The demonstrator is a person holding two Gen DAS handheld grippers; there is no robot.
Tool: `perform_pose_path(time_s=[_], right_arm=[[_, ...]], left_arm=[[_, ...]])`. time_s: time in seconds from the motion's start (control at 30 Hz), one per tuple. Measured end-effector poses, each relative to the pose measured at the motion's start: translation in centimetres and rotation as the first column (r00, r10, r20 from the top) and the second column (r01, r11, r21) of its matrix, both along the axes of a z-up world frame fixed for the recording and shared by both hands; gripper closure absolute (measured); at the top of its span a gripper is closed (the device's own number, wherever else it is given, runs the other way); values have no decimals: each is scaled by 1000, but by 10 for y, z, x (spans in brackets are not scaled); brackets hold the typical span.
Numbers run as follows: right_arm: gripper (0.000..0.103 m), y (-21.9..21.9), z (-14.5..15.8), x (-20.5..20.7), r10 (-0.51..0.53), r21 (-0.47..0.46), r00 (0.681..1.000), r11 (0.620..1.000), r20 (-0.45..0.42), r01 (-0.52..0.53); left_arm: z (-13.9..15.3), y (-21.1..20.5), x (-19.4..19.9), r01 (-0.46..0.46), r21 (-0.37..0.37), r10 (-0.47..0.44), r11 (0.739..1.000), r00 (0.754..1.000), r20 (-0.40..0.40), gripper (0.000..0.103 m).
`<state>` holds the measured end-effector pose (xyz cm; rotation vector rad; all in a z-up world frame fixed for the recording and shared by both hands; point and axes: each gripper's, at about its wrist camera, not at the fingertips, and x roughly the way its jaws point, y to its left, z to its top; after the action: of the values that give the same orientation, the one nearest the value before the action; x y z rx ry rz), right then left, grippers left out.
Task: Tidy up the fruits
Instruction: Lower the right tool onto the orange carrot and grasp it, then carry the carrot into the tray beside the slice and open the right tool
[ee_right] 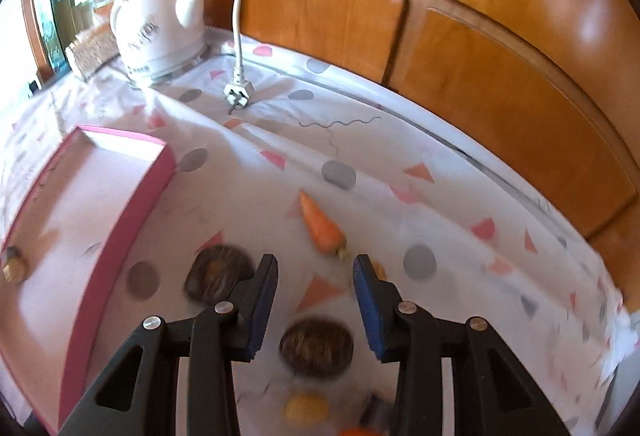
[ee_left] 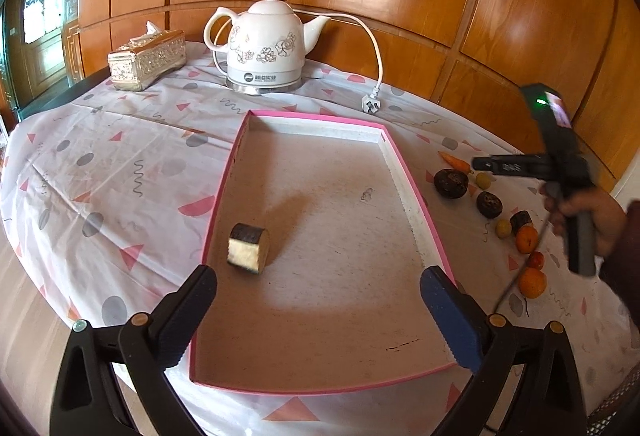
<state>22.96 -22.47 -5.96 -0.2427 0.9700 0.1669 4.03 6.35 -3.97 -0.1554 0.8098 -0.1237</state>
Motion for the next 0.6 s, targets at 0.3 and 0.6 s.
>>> perform_pose_path(time_s=[0.3,0.6], right_arm=[[67,2,-38,46,-5,-90,994,996,-112,-5],[78,-1,-6,15,-21,-19,1000,1000,15,21]], left_arm=[[-9,-2,8,6,-25,-7,1000,999,-38,0],[-9,3,8,-39,-17,38,999,999,-36,0]])
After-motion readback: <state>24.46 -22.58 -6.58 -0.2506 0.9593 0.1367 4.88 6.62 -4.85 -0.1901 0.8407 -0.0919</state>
